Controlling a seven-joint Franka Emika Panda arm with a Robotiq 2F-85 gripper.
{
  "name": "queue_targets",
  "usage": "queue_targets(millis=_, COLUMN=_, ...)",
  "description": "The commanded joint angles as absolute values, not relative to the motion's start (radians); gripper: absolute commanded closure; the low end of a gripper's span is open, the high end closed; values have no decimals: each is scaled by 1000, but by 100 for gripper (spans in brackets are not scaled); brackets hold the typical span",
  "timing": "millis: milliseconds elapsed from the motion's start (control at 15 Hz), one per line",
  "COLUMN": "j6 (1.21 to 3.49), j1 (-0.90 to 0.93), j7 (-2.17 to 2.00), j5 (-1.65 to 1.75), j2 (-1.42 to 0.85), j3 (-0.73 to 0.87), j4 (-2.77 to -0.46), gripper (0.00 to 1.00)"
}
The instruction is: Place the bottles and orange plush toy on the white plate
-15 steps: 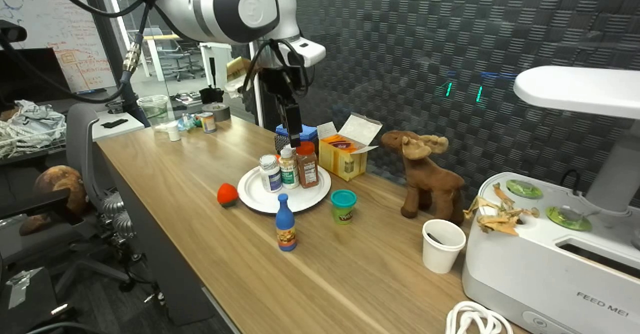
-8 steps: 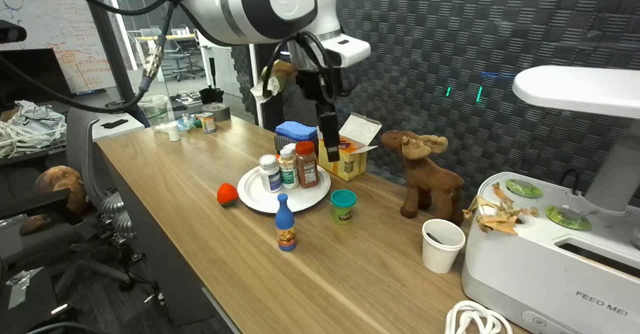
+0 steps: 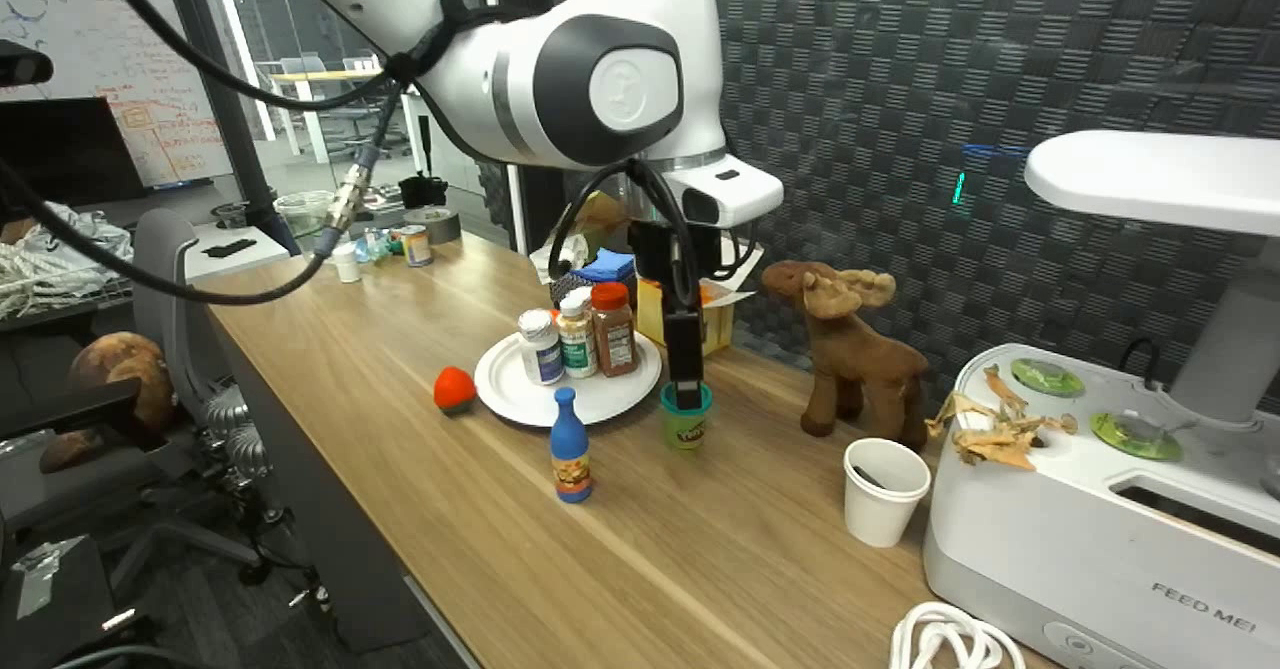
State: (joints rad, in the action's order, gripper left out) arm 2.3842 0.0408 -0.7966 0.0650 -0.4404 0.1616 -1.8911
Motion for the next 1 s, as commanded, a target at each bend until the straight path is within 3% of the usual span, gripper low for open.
queue_targets(millis=0, j6=2395, j1=44, j7=-818, j5=59, j2=-474, j3=166, j4=-1862, gripper=0)
queue_targets(millis=333, j6=2387, j1=44, j7=-813, j5=43, j2=-496, j3=158, j4=-1851, gripper=0)
queue_targets(millis=400, j6=2387, j1=44, j7=-813, j5=44, j2=-499, j3=159, j4=-1850, gripper=25)
queue_targets(millis=467, j6=2389, j1=44, j7=-813, j5=43, j2=-499, j3=160, j4=-1850, gripper=26)
queue_targets(millis=867, j6=2377, j1=59, j7=-826, j5=58, j2=-485, j3=164, j4=-1838, gripper=71)
queue_targets(millis=933, j6=2372, j1=66, j7=-833, j5=64, j2=-478, j3=168, j4=-1837, gripper=71)
